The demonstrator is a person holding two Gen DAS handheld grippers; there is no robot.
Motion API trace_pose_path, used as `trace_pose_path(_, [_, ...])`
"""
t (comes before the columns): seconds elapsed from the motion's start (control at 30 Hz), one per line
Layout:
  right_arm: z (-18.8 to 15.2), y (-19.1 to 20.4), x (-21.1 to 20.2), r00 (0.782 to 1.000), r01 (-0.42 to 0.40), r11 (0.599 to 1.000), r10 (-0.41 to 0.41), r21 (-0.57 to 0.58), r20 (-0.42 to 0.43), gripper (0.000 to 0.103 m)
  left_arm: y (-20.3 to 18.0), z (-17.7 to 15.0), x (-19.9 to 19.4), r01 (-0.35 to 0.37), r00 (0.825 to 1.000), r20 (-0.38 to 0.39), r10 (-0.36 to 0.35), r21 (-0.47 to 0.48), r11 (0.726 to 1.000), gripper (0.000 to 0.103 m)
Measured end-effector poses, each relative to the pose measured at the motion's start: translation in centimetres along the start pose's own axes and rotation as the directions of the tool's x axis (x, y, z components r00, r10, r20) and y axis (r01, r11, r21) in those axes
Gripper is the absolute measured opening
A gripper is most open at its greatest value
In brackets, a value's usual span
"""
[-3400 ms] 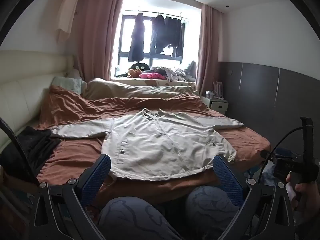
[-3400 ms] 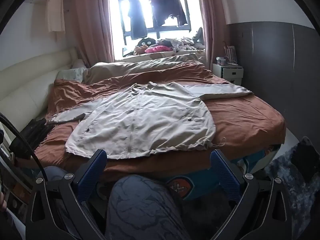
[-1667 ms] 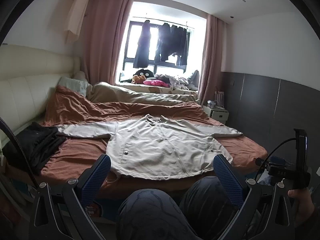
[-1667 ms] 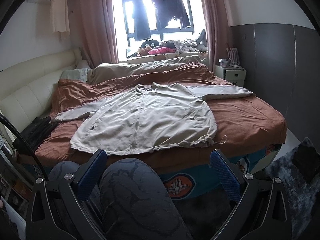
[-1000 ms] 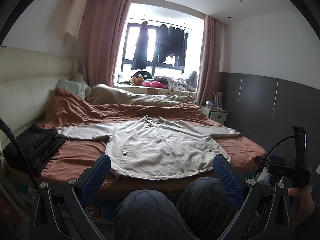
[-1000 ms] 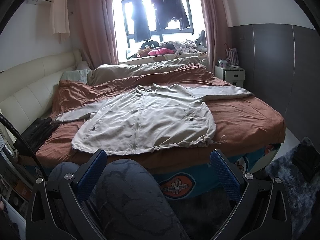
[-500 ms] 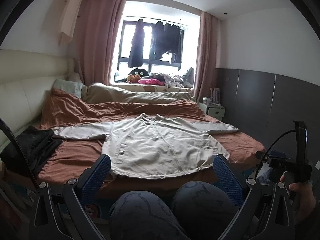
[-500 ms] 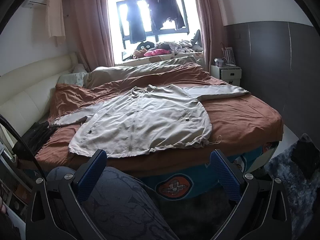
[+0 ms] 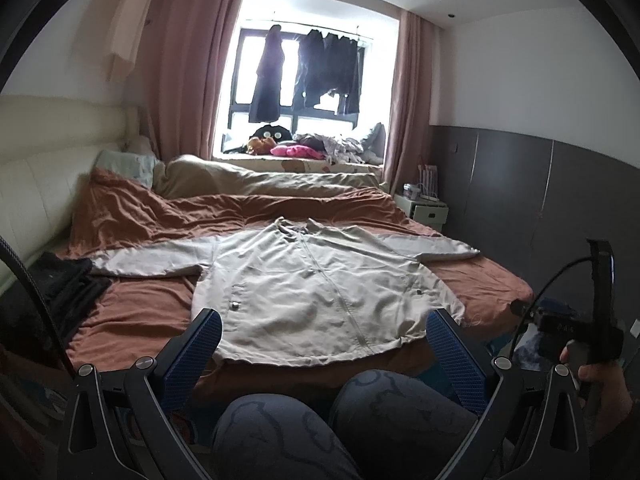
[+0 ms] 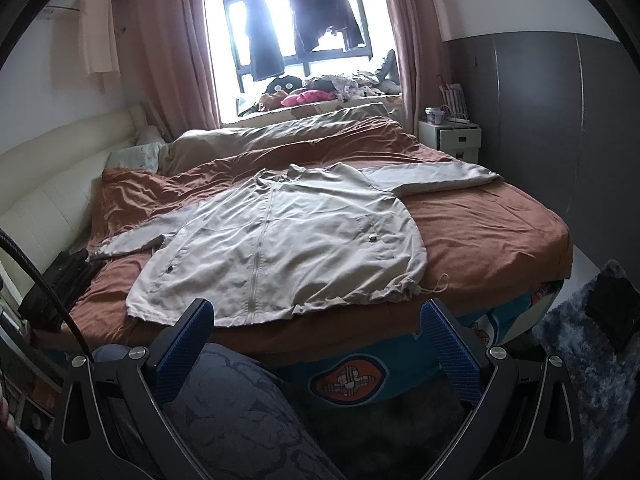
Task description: Fold large clothes
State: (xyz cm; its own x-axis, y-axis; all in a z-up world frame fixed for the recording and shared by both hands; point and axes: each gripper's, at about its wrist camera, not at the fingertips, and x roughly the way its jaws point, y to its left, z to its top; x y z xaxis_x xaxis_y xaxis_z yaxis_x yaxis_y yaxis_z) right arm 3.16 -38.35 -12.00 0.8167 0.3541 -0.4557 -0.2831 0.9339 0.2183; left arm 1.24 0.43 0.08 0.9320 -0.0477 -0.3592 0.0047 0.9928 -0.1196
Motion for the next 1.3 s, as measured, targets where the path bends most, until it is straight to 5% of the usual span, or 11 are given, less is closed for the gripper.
trace_pose_path(0.17, [0.6, 0.9, 2.4, 1.0, 0.003, 0.999, -0.004, -0.049, -0.019, 0.103, 2.3, -0.4, 2.7, -0.003, 1.0, -0.031, 0.002, -0.06, 0.998, 0.103])
trace_pose_path(0.77, [10.4, 7.3, 18.7, 0.979, -0.198, 0.98, 0.198, -0.005, -0.058, 0.103, 13.7, 3.4, 16.2, -0.151, 0.981, -0.144, 0.131, -0.138, 0.979, 0.103])
trace_pose_path(1.13, [13.6, 13.1, 31.1, 0.935, -0.322, 0.939, 0.336, 0.125, -0.112, 0.103, 23.5, 5.7, 21.6, -0.272, 0.951, -0.21, 0.226, -0.224, 0.936, 0.103])
trace_pose_path(1.3, [13.9, 16.4, 36.8, 0.917, -0.349, 0.928, 0.367, 0.134, -0.154, 0.103, 29.2, 7.3, 22.6, -0.322, 0.94, -0.216, 0.263, -0.313, 0.894, 0.102])
